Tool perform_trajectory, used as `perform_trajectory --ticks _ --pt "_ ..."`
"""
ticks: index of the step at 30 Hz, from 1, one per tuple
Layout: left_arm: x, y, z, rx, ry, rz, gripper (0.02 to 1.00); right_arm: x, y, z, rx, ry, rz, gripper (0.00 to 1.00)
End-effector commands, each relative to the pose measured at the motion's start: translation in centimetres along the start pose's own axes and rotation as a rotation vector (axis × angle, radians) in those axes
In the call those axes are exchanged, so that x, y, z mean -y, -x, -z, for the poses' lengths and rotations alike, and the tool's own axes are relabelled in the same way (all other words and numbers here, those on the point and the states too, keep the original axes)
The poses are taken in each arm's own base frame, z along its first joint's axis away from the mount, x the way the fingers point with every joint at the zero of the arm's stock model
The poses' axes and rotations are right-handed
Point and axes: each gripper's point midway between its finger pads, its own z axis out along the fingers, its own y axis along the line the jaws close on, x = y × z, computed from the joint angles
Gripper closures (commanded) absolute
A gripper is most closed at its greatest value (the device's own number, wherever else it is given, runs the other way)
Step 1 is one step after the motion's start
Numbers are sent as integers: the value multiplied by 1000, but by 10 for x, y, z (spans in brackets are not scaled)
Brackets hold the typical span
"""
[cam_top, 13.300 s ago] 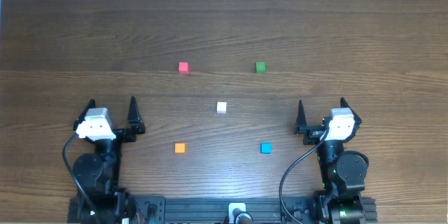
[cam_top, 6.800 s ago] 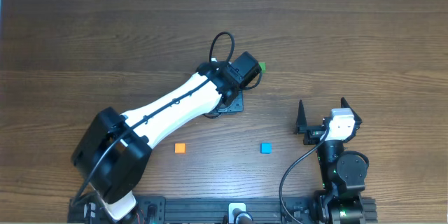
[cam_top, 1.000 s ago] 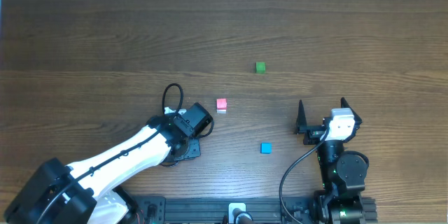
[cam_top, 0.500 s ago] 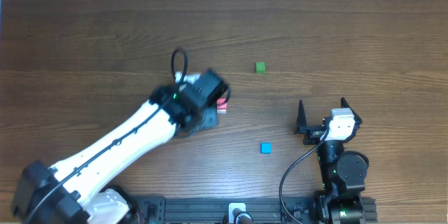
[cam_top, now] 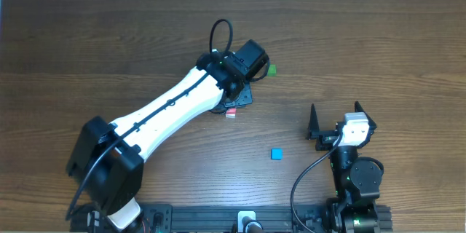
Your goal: Stack Cubes
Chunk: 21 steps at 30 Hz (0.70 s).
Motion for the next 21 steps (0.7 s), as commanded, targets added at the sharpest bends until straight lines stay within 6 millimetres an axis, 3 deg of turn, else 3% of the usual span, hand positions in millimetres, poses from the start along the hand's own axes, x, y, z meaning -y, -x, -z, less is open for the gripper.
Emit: perform_trajectory --ticks 1,21 --pt "5 -1 -3 -32 -13 -21 976 1 -2 0 0 -1 4 7" --pt "5 -20 -20 -104 31 -48 978 1 -2 0 0 -1 4 7"
